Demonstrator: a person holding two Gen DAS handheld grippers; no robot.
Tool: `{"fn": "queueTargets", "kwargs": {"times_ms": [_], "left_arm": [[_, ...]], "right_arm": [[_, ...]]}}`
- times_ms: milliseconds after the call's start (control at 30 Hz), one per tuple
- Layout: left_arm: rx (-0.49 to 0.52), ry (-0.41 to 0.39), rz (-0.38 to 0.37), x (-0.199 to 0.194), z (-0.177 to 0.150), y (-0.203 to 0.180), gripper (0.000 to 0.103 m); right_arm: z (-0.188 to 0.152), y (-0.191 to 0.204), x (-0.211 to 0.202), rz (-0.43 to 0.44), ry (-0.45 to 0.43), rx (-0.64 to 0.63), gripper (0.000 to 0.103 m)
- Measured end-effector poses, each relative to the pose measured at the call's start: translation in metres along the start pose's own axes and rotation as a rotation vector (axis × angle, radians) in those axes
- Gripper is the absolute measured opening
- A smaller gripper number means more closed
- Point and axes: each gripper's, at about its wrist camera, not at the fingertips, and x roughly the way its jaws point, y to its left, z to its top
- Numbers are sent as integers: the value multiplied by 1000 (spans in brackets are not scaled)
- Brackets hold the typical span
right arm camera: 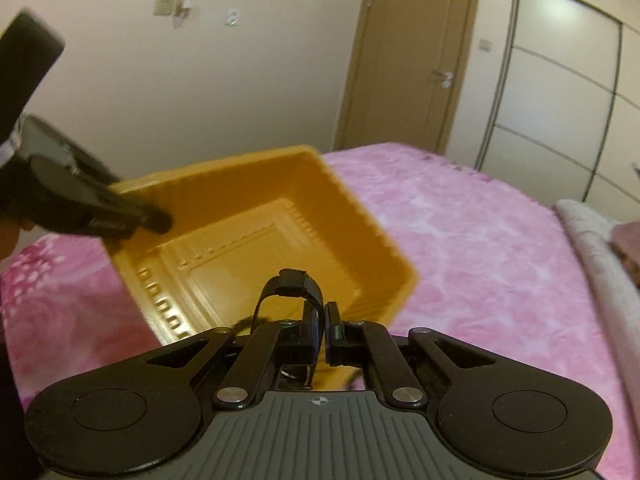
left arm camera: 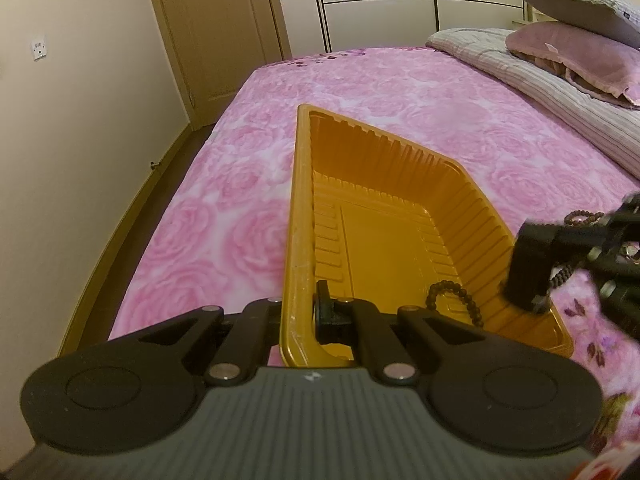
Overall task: Organize jewelry
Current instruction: 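Grasp a black watch from the pile with the right tool and release it into the tray, then grasp a black ring bracelet with the right tool and drop it into the tray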
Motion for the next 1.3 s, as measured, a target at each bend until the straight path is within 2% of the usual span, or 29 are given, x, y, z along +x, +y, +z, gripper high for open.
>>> {"fn": "queueTargets", "kwargs": {"times_ms": [167,200,267,333,367,500,667,800,933,1133,1200,1267,1300], "left_arm": [[-1,-2,-2,-1,-1,0,3],[-3,-2,-4,-1,-1,0,3],[-2,-3,-10,-1,-1,1,3],[-1,-6,-7,-2,-1,1,3],[-3,-4,-6,-2,-1,1,3],[-8,-5,-7,-2,-1,1,3],[-8,-4,-7,-2,-1,0,3],[-11,-2,-6,-1,-2,0,3],[-11,0,-4,-1,-2,0,3],[-8,0,-1,-2,-2,0,3],[-8,0,-1,-2,-2,0,3],[-8,0,-1,-2,-2,-1,3],[-8,0,-1,-2,-2,0,3]], "right_arm": [[-11,10,10,43,32,28,5],[-13,8,11,69,43,45,8],[-17,4,9,76,42,73,21],[-23,-5,1,41,14,102,52],[-26,-12,-4,27,0,126,55],[-41,-37,-20,-61,8,202,55],[-73,-72,-28,-213,107,286,55],[-93,-94,-33,-261,157,339,55],[-101,-101,-28,-296,177,290,55],[-112,-114,-27,-437,199,194,48],[-117,-121,-26,-459,224,167,47],[-123,-127,-20,-485,265,131,43],[-126,-130,-17,-489,282,112,38]]}}
